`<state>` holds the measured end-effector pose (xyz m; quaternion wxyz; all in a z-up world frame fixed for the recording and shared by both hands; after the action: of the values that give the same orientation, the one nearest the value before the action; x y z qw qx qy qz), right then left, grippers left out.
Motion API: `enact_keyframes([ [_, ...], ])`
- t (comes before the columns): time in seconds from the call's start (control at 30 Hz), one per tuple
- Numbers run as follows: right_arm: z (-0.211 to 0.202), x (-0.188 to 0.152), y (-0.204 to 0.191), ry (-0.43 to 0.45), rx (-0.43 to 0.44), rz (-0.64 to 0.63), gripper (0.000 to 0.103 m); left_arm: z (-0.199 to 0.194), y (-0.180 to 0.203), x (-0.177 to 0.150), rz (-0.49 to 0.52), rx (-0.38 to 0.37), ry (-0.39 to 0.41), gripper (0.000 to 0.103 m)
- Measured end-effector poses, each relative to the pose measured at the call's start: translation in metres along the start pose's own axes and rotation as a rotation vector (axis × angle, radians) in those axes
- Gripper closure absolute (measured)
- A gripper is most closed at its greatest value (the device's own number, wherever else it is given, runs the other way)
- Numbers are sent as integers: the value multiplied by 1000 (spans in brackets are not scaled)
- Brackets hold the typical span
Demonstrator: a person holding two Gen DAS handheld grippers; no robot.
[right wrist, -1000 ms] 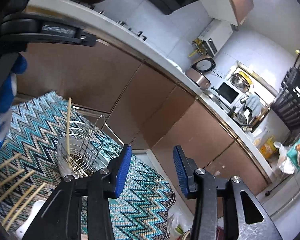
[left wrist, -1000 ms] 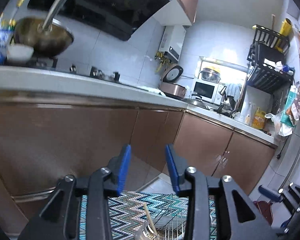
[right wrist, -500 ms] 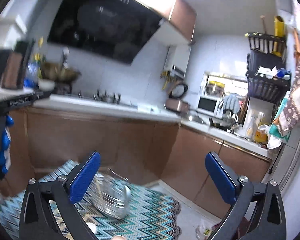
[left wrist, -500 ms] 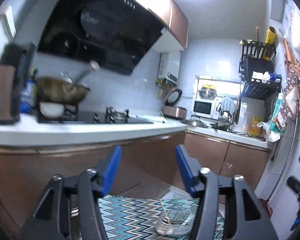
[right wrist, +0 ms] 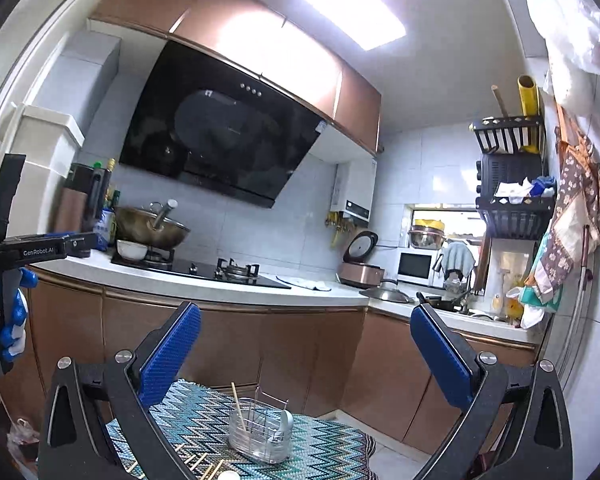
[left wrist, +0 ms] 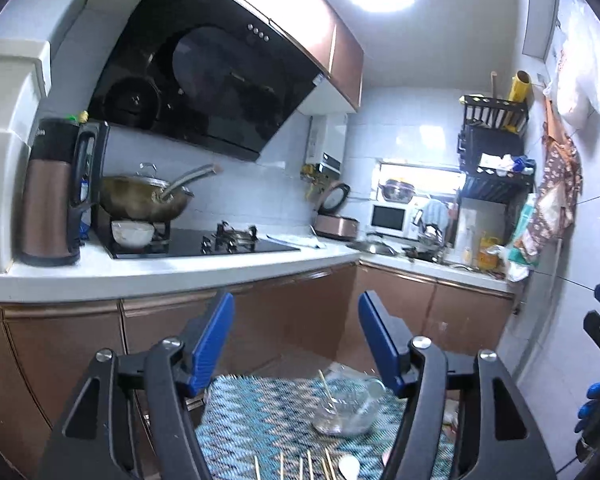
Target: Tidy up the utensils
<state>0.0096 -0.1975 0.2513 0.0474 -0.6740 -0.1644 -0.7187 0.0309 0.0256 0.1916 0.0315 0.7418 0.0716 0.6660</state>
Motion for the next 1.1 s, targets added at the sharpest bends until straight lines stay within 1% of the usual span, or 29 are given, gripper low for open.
enact_keyframes([
  [0.13,-4,-5,-5,-17,23,22,0,5,7,-20,-1,-67,-81,40],
  [0.3,6,-24,0,-64,22,42,0,26,15,-55,19,-77,-179,40],
  [0.4,16,-40,9,-91,24,68,0,43,21,-78,18,-95,-244,40],
  [0.5,31,-61,18,-139,41,104,0,61,27,-103,10,-123,-324,40],
  [0.57,42,-77,23,-173,49,122,0,74,34,-121,23,-135,-376,40],
  [0.67,59,-104,29,-227,70,155,0,92,43,-147,45,-146,-447,40],
  [0.77,75,-134,33,-291,92,184,0,113,54,-180,63,-164,-544,40],
  [0.9,96,-182,40,-389,122,236,2,143,62,-231,93,-165,-682,41],
  [1.0,112,-222,47,-463,149,294,11,163,66,-266,99,-162,-776,42],
  [1.03,116,-235,47,-485,158,313,16,169,68,-276,99,-161,-802,43],
  [1.07,120,-248,49,-509,166,329,21,175,69,-285,99,-161,-830,46],
  [1.1,123,-261,50,-532,171,344,22,182,72,-297,100,-165,-866,50],
])
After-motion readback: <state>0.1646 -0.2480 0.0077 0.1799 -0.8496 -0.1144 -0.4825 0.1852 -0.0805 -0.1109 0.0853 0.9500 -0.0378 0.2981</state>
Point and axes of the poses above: each gripper's, at about its wrist camera, not at the fingertips, and z roughly the way its jaws point, y to its right, x to its top, the point moved 10 cm from there along z, roughly the way its jaws point, and after that the axes turned 12 degrees about x, right-handed, at the moved point
